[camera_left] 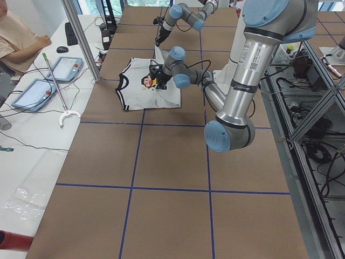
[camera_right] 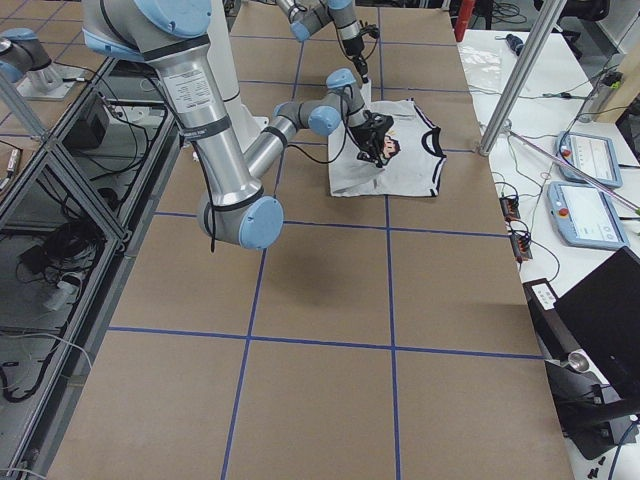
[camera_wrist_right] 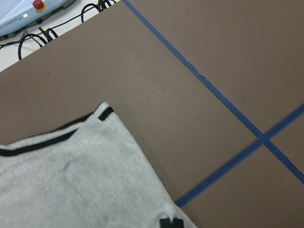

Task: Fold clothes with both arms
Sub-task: 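Lift the hem with both grippers and fold it toward the collar, then lay the hem near the collar and open both grippers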

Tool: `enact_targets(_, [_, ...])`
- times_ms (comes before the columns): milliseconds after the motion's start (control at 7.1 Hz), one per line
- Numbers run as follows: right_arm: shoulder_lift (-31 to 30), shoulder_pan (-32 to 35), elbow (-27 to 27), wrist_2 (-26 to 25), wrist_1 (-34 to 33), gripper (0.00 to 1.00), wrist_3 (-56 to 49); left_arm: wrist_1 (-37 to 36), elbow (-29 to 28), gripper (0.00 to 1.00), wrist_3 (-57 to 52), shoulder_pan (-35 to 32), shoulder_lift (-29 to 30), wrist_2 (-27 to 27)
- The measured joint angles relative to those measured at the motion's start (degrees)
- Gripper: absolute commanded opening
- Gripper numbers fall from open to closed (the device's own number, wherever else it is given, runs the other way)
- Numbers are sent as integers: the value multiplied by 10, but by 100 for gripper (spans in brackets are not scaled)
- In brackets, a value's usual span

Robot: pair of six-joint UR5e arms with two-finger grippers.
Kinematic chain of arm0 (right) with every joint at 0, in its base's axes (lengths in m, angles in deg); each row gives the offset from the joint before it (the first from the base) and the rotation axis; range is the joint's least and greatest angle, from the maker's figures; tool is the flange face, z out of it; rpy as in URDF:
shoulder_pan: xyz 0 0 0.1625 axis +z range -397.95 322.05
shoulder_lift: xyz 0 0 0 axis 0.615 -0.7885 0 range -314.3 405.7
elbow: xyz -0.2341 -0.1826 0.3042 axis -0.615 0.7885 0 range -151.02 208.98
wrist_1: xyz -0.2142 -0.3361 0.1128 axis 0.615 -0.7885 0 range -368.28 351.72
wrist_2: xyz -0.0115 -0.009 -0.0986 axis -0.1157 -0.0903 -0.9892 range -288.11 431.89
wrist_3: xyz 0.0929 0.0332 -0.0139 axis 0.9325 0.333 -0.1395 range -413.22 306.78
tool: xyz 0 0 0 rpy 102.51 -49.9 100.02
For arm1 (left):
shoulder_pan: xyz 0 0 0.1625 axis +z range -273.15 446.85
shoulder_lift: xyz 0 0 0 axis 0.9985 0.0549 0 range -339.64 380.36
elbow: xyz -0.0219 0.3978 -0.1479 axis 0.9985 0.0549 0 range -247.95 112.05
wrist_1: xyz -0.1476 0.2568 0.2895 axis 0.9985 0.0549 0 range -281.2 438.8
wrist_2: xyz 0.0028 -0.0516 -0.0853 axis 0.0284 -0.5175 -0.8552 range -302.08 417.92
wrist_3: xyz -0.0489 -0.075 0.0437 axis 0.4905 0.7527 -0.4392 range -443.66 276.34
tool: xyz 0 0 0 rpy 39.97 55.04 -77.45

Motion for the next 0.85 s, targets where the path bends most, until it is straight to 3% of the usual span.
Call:
enact_targets(423, [97,65,202,53,99,0,-47,106,-146,0,-40,-42,42,4])
enact_targets(705, [120,71,293,58,179,0,-54,167,-214,0,-44,-46,55,22])
enact_targets(845, [129,72,315,59,192,0,-55,188,-235,17,-44,-47,60,28])
